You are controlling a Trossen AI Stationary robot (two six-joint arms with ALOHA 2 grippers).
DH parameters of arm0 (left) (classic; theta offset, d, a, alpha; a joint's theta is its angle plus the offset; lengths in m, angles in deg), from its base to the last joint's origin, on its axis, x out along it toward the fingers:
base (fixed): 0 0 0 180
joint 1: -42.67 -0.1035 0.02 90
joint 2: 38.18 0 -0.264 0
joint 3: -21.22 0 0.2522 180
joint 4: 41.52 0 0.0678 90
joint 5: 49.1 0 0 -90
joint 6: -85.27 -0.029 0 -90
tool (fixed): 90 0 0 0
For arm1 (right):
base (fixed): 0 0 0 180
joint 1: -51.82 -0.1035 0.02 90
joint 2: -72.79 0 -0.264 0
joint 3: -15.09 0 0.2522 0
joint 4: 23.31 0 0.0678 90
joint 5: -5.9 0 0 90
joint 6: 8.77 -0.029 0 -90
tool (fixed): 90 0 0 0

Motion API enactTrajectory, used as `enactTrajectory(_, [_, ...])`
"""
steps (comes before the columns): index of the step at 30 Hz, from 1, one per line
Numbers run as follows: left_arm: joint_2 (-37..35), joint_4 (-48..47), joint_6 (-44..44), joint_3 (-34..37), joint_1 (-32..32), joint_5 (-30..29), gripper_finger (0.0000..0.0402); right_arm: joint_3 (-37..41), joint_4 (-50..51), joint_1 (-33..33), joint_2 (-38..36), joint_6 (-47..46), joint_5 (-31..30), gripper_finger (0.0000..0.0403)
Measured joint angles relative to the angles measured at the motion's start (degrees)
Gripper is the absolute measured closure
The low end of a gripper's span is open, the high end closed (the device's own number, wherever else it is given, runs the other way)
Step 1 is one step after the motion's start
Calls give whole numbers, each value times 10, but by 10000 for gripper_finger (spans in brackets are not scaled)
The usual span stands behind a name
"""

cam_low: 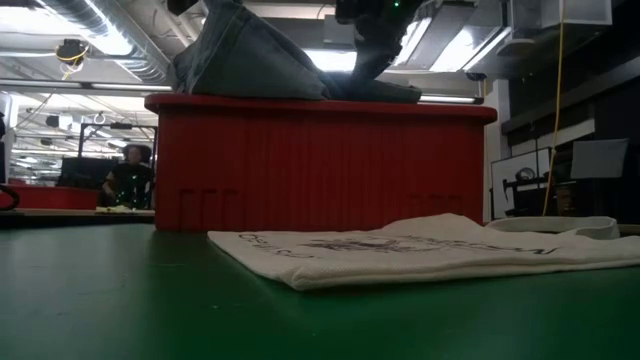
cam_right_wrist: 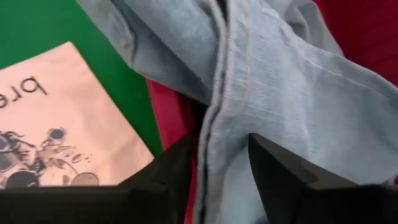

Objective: Fold Laundry from Bin
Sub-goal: Fold the blue jeans

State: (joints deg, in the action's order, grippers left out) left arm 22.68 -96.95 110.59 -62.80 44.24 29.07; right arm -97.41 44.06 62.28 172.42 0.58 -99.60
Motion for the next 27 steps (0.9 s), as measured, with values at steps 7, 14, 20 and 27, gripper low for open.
enactTrajectory(7, [-2,11,-1,0,23,-39,402,-35,24,0,0,27,-23,389])
enactTrajectory(14, [-43,72,-5,0,43,-45,402,-192,136,-24,0,27,-85,384])
enactTrajectory(20, [-99,81,-3,0,66,-31,402,-359,225,-54,-1,-15,-86,386])
enactTrajectory(27, [-165,82,2,0,101,-6,402,-320,217,-80,-97,-76,-131,396])
